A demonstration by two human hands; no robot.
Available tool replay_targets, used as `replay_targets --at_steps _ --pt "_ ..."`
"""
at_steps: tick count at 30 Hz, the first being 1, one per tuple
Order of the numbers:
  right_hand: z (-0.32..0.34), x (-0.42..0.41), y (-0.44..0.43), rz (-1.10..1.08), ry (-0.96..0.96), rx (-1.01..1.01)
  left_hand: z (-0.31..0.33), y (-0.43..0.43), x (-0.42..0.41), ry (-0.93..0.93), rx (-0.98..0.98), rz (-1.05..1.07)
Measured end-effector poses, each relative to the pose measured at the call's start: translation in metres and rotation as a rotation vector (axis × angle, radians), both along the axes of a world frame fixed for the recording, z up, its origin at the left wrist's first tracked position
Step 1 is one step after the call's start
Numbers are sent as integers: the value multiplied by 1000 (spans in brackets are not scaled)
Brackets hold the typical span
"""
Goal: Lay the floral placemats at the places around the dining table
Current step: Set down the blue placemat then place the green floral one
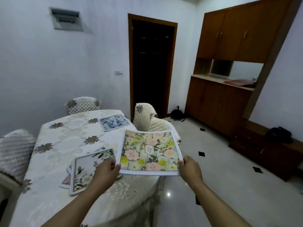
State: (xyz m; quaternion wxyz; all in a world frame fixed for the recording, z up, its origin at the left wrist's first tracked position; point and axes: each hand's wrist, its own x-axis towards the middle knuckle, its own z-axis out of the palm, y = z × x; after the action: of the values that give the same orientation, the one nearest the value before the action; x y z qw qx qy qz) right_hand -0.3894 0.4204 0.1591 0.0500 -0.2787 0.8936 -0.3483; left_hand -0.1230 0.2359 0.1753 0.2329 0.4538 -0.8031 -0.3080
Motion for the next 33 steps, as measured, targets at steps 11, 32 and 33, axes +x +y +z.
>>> replay_targets --at_steps 11,32,33 --pt "26 -144 174 -38 -14 -27 18 166 -142 23 -27 -37" --pt "0 -426 69 -22 14 153 -5 66 -423 139 81 -61" --pt "-4 -437 53 3 11 151 -5 56 -431 128 80 -42"
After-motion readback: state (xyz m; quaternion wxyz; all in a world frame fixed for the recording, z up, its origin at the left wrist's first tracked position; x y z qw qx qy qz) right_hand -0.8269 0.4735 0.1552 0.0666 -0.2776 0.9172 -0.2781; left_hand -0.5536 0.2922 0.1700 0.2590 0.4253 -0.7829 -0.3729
